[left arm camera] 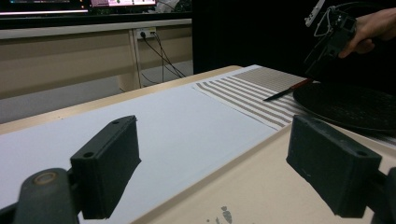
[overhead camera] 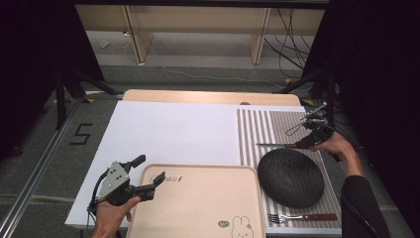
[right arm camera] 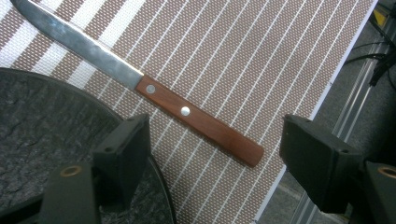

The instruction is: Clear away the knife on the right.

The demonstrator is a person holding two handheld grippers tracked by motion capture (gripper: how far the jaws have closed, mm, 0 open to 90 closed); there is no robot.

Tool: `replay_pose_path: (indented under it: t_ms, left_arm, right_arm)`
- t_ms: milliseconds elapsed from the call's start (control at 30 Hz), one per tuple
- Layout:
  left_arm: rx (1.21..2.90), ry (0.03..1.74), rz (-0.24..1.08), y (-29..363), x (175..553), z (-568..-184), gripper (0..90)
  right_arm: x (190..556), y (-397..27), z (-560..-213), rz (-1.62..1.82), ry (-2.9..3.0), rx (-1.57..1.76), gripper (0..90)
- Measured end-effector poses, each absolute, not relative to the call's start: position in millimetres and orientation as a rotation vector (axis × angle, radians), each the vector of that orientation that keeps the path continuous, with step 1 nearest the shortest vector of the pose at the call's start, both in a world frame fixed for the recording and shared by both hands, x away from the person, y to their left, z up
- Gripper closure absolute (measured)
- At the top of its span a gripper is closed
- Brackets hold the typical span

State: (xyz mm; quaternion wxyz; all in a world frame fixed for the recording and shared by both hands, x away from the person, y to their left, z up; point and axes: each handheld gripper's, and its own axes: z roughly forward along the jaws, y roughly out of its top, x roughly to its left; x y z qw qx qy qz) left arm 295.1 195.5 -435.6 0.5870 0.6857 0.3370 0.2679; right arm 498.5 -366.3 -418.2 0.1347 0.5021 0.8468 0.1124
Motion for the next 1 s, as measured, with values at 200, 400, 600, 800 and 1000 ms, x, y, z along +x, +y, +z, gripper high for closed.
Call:
replay_pose_path:
  t_ms: [200,400,600,800,1000]
  left_arm:
    - [1.599,0.785,0.622,195,295,-436,16.0]
    - [1.595,0.79,0.622,195,296,-436,16.0]
    - [1.596,0.787,0.626,195,295,-436,16.0]
    - [1.595,0.791,0.629,196,295,-435,16.0]
    - [1.595,0.789,0.627,195,296,-436,16.0]
  right_arm:
    - [502,-370,-423,0.317,2.465,1.411,27.0]
    - [505,-370,-429,0.289,2.491,1.404,27.1]
    - [507,-368,-433,0.281,2.506,1.41,27.8]
    - [510,-371,-435,0.261,2.501,1.389,28.0]
    - [511,-372,-439,0.248,2.51,1.388,28.9]
